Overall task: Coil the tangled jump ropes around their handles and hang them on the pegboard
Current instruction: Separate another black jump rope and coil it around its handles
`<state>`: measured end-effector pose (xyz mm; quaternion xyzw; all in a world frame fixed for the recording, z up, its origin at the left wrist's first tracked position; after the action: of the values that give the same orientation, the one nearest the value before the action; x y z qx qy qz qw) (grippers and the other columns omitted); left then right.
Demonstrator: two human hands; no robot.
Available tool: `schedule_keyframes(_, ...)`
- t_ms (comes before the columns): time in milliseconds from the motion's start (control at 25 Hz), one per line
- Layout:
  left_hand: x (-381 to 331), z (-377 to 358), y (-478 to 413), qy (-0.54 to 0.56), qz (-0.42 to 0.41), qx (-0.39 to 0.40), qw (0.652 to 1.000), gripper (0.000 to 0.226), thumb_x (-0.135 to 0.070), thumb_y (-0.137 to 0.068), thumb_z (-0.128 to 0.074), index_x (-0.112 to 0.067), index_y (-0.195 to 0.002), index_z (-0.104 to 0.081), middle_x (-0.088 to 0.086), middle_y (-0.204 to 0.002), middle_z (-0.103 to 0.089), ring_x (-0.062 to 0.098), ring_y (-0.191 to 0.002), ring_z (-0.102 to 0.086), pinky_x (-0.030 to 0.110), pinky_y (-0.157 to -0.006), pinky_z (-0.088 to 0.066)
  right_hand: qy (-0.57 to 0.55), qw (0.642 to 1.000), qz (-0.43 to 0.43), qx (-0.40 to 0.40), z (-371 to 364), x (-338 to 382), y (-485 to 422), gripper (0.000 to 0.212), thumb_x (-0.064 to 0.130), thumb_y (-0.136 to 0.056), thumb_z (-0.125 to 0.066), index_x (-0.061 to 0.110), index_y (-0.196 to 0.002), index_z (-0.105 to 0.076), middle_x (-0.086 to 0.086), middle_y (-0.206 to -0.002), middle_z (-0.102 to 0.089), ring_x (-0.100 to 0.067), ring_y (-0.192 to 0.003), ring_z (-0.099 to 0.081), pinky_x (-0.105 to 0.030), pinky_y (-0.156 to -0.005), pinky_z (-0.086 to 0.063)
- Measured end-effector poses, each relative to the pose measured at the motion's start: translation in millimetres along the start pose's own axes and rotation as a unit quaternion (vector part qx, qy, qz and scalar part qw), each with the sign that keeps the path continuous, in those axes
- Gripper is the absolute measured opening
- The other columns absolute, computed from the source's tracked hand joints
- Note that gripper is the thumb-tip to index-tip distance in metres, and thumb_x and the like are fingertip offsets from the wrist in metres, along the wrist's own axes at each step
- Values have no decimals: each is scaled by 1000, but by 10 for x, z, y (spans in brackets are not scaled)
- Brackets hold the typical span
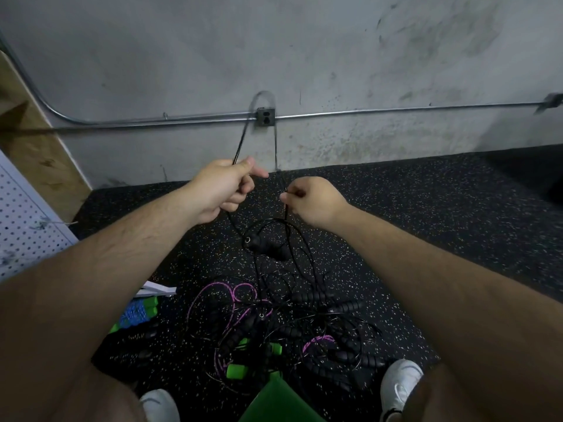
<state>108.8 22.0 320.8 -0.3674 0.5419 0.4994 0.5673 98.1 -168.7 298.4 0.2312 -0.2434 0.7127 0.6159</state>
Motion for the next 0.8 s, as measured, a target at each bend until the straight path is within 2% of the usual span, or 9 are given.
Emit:
schedule_keyframes(80, -24, -4, 8, 0, 7, 18, 1000, 38, -36, -108, -41, -8, -112, -66, -4, -61, -41, 8, -44, -23, 20, -36, -14, -17, 999, -17, -25, 21, -47, -26, 22, 35, -100, -58, 14, -97, -65, -2, -85, -70, -18, -73, -67, -27, -59, -47)
schedule_keyframes(200, -55, -28, 36, 56, 3, 48, 997, 41, -37, -109, -35, -5, -110, -61, -4, -59, -35, 6, -42, -22, 19, -35, -15, -83, 995, -32, -39, 25, -64, -29, 15, 28, -102, -56, 14, -99, -59, 0, -88, -74, -17, -69, -72, -22, -50, -45)
schedule_keyframes(280, -103, -66, 53, 143, -21, 62, 988, 40, -37, -110, -31, -7, -106, -57, -5, -57, -32, 6, -41, -22, 19, -35, -17, -99, 995, -15, -4, -23, -4, -2, 12, 26, -103, -55, 15, -100, -56, 1, -90, -75, -19, -72, -73, -24, -50, -50)
schedule_keyframes(360, -161, -87, 47, 229, -50, 62, 970, 40, -38, -110, -30, -9, -98, -55, -5, -57, -30, 7, -43, -22, 20, -37, -20, -112, 992, 1, 50, -99, 43, 39, 11, 23, -102, -56, 15, -96, -52, 0, -92, -74, -20, -71, -71, -32, -56, -57)
schedule_keyframes(480, -214, -85, 20, 320, -82, 42, 943, 43, -42, -109, -32, -11, -89, -55, -4, -58, -28, 8, -46, -21, 21, -40, -23, -98, 989, 5, 111, -185, 59, 119, 13, 17, -99, -62, 16, -92, -50, -6, -97, -72, -18, -72, -70, -31, -57, -60)
schedule_keyframes(640, -267, -78, 14, 412, -85, 14, 907, 44, -41, -109, -33, -11, -84, -53, -4, -59, -28, 9, -48, -22, 23, -45, -25, -124, 977, -27, 169, -279, 50, 183, 8, 10, -99, -59, 9, -101, -52, -19, -104, -69, -31, -84, -74, -39, -71, -63)
schedule_keyframes(800, -290, -104, 46, 406, -84, 4, 910, 44, -42, -109, -32, -12, -83, -51, -4, -59, -28, 9, -49, -22, 23, -46, -25, -158, 966, -58, 194, -269, 14, 167, 17, 21, -95, -65, 8, -103, -56, -11, -100, -74, -26, -83, -76, -44, -90, -58)
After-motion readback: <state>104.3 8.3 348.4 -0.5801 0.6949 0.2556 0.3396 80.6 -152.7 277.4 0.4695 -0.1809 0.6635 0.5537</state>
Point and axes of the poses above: each hand's wrist, its own y-axis away from the middle knuckle, its own z-axis out of the back of the hand, x = y × z, the point moved 3 cm from there along -y, towards the middle knuckle
